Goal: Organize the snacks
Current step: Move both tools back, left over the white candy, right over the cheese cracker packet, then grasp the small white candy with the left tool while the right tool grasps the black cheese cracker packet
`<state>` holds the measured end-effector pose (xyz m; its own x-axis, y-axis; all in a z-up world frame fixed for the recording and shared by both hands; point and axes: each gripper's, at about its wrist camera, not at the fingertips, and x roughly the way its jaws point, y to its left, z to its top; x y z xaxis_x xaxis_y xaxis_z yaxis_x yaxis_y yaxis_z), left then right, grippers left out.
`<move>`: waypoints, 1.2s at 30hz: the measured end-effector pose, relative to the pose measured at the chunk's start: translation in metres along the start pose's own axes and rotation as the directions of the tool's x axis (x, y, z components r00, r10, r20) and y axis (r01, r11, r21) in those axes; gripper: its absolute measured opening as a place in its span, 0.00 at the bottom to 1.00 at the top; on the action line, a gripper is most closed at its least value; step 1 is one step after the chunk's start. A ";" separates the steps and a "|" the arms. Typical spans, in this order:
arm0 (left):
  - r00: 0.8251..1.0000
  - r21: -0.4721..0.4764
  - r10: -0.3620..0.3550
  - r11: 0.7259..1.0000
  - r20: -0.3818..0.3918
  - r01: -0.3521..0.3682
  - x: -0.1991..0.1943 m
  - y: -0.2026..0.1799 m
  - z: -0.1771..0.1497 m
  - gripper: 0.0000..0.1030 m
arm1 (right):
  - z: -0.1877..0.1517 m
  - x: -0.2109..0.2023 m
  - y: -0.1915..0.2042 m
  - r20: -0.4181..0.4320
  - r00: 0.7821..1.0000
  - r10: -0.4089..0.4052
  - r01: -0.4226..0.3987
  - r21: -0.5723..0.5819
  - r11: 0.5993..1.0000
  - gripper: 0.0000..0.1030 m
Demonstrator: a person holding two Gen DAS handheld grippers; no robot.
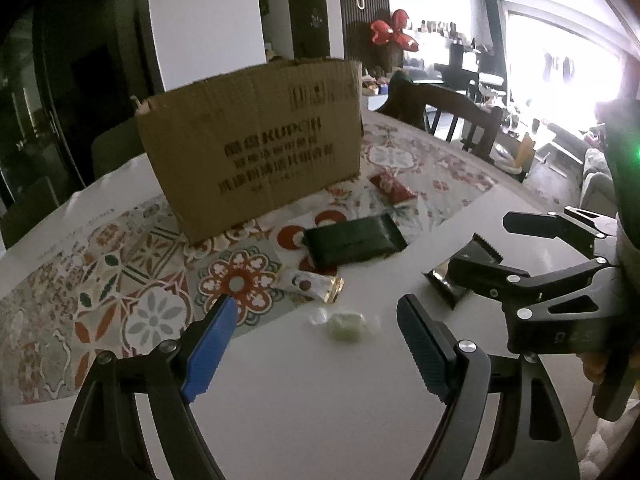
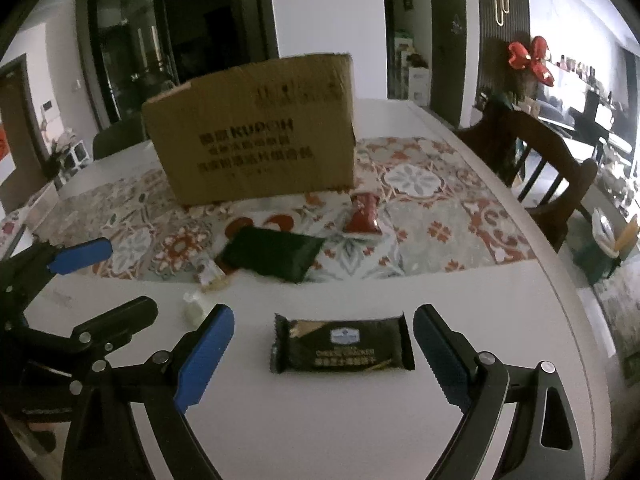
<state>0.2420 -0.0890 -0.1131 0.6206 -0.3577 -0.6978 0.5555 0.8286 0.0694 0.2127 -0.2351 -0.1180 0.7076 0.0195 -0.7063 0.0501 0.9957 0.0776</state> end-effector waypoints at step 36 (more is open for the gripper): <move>0.986 -0.044 -0.123 0.992 -0.114 0.119 0.052 -0.006 -0.011 0.37 | -0.012 0.040 -0.010 -0.105 0.994 0.014 -0.014 0.002 1.000 0.95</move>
<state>0.2647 -0.1074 -0.1575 0.4803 -0.4055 -0.7777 0.6004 0.7984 -0.0455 0.2318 -0.2431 -0.1554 0.6303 0.0426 -0.7752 0.0416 0.9952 0.0885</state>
